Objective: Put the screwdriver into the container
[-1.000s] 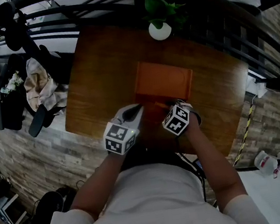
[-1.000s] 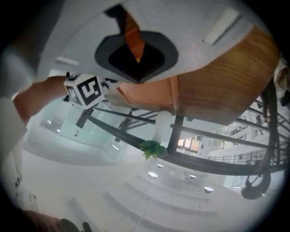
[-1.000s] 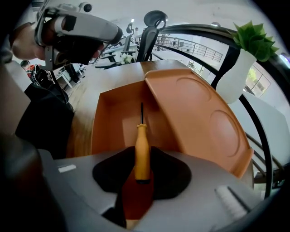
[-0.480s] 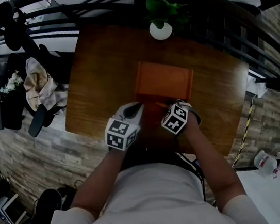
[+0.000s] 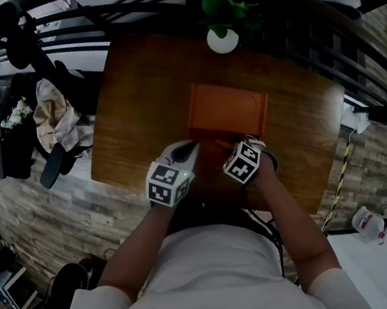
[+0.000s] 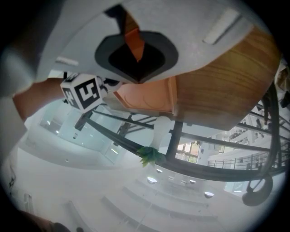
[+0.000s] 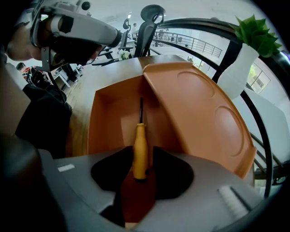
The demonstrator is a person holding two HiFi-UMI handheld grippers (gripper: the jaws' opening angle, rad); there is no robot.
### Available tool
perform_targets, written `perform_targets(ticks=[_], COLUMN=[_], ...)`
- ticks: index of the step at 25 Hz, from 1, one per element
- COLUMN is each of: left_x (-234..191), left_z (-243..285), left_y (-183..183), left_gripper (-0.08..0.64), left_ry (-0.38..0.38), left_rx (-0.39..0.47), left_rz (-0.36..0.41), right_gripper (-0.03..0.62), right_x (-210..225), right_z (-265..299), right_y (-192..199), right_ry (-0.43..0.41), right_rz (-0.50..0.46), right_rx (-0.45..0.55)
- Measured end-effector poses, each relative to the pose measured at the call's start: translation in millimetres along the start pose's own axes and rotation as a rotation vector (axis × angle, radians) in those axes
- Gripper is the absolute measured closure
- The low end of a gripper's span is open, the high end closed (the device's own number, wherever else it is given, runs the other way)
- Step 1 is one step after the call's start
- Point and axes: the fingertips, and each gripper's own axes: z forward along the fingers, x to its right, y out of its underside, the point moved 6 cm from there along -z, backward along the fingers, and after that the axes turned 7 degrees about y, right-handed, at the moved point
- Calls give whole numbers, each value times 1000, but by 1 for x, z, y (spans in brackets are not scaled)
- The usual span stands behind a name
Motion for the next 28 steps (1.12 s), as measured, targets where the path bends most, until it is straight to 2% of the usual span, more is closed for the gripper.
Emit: perform_targets(ticks=[17, 24, 28], left_x=[16, 25, 37], left_z=[-1, -1, 0], left_y=[-2, -3, -6], left_gripper=[557, 557, 557], left_ry=[16, 17, 19], left_rx=[-11, -4, -2], left_rz=[14, 31, 31], right_gripper=[450, 503, 572], right_x=[-1, -1, 3], right_z=[-25, -48, -64], right_y=[-5, -11, -10], right_ry=[-14, 15, 36], right_rz=[63, 90, 126], right_rx=[76, 159, 234])
